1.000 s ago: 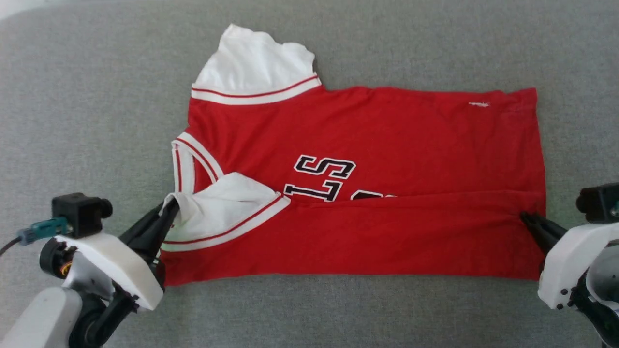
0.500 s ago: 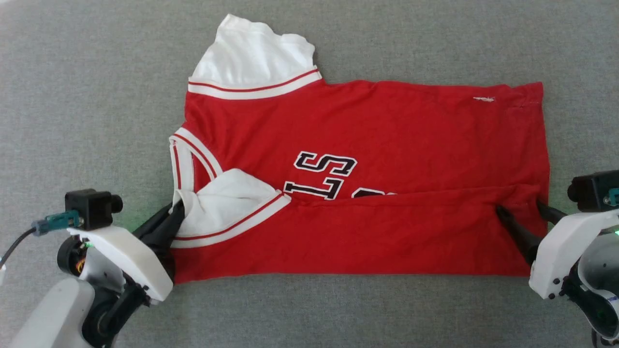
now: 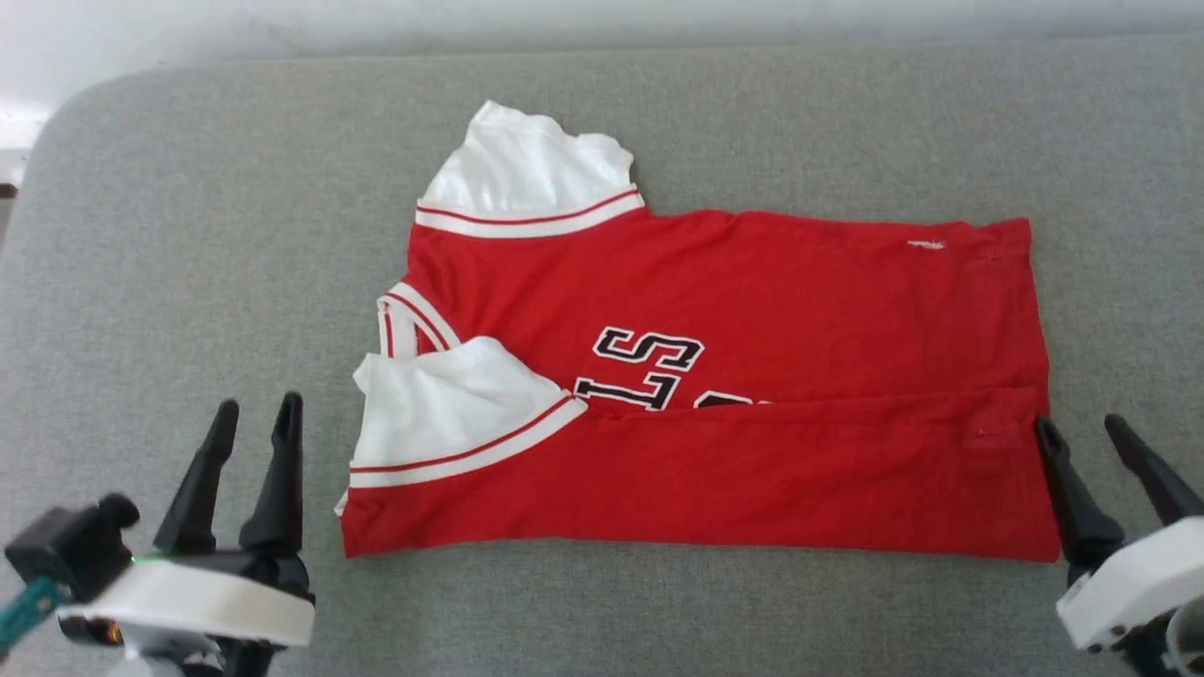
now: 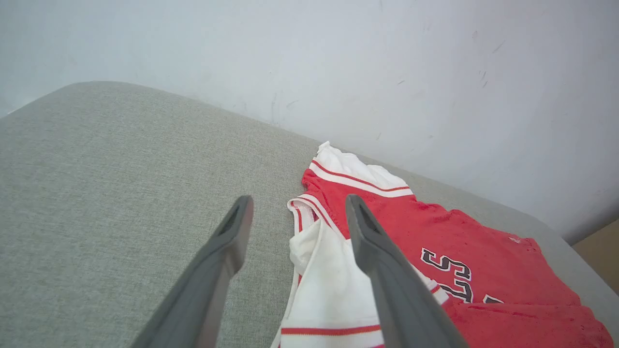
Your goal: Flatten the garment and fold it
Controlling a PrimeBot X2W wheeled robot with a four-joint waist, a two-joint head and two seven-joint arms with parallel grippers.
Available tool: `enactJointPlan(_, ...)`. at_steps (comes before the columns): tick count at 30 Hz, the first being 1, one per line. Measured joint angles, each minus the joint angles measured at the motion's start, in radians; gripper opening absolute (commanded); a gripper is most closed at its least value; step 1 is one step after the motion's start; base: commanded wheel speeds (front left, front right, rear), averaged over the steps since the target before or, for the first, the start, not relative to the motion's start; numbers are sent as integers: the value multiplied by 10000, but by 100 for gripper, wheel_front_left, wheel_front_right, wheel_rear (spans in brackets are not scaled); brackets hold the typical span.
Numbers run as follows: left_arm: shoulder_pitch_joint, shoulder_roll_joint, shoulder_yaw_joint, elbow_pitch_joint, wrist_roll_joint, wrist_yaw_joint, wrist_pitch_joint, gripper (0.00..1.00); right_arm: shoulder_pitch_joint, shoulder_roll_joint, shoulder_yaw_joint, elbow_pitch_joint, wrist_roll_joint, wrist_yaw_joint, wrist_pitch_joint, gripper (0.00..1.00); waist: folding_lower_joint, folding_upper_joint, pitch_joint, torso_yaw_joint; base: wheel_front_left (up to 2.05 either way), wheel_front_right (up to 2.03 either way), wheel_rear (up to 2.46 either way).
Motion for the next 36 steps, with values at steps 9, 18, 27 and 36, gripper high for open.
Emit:
enactJointPlan(9, 1453, -1521, 853, -1089, 2543, 591, -288, 100, 847, 1244, -274, -242, -1085, 0, -1979, 100, -1, 0, -598, 73, 0, 0, 0)
enactJointPlan(18, 1756, -836, 44, -401, 3227, 470, 1306, 100, 912, 1344, -261, -198, -1461, 0, -2224, 100, -1, 0, -812, -150, 0, 0, 0)
enactJointPlan(27, 938, 38, -337, 134, 2803, 107, 3866, 100, 918, 1367, -146, -127, -1425, 0, -2291, 100, 1, 0, -509, -360, 0, 0, 0)
enactJointPlan(36, 433, 573, -518, 385, 2163, 19, 5919, 0, 803, 1371, -119, -174, -1467, 0, -2290, 100, 0, 0, 9, -597, 0, 0, 0)
